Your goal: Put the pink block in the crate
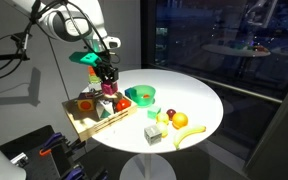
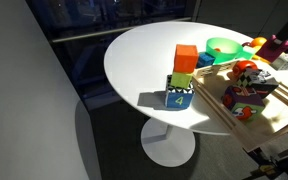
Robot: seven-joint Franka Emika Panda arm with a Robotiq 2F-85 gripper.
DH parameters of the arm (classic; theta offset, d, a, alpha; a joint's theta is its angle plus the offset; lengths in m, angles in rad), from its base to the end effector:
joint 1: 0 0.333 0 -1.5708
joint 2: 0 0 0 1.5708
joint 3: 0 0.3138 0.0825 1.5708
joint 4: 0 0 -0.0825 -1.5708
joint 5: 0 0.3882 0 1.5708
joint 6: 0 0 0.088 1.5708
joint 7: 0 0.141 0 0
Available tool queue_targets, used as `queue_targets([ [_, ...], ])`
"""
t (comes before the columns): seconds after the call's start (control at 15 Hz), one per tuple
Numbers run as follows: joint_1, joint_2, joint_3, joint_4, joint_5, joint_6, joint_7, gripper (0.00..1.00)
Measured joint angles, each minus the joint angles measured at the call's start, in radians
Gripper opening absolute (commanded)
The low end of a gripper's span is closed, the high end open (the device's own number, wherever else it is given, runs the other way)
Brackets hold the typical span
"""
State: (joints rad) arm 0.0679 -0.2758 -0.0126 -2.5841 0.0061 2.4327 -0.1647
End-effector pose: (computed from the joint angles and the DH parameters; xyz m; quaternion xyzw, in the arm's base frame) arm 0.4409 0.0248 0.3284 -0.9923 -0.1075 -0.0623 0.0005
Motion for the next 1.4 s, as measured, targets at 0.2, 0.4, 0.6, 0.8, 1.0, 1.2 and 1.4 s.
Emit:
queue_targets([
  [0.2, 0.023, 0.000, 0.035, -0.013, 0.000, 0.021, 0.008, 0.78],
  [0.4, 0.027, 0.003, 0.066, -0.034, -0.001, 0.055, 0.026, 0.95],
  [0.6, 0.026, 0.004, 0.074, -0.049, -0.003, 0.076, 0.043, 1.00],
  [0.8, 0.016, 0.004, 0.073, -0.050, -0.003, 0.074, 0.055, 1.00],
  [1.0, -0.010, 0.004, 0.066, -0.046, -0.003, 0.030, 0.073, 1.00],
  [1.2, -0.044, 0.003, 0.057, -0.026, -0.019, -0.069, 0.108, 1.00],
  [1.4, -0.073, 0.003, 0.052, -0.002, -0.039, -0.161, 0.143, 1.00],
])
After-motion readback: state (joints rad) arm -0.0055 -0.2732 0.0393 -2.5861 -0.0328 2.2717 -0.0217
